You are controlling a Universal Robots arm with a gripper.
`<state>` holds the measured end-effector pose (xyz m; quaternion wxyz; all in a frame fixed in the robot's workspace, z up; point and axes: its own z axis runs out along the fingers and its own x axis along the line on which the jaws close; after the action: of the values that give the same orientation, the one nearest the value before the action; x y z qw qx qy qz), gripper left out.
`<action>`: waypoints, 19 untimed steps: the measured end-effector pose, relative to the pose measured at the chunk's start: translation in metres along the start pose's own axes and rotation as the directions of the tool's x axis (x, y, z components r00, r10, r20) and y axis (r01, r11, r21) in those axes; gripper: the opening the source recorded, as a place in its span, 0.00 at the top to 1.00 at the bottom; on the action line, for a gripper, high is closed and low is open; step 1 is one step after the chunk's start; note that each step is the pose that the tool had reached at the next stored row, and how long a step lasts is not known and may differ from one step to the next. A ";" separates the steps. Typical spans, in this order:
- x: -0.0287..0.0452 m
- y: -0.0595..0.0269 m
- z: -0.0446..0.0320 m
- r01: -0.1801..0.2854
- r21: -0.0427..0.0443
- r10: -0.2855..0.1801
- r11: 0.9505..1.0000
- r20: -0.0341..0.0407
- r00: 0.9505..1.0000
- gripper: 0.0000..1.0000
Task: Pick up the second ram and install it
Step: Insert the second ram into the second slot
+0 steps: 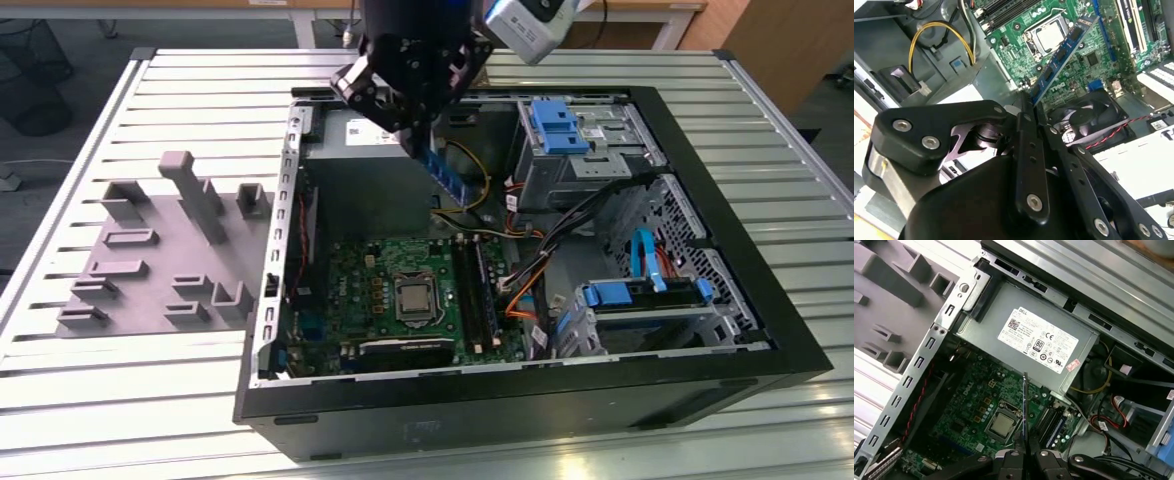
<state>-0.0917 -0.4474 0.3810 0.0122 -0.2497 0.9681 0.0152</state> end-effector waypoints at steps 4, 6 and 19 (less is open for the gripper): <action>0.0001 -0.0003 0.0014 -0.044 0.002 0.044 0.999 0.001 0.999 0.86; 0.0002 -0.0004 0.0023 -0.082 0.003 0.082 0.997 0.002 0.997 0.86; 0.0003 -0.0004 0.0044 -0.194 0.006 0.194 0.981 0.005 0.981 0.86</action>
<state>-0.0917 -0.4478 0.3767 0.0136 -0.1539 0.9879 0.0137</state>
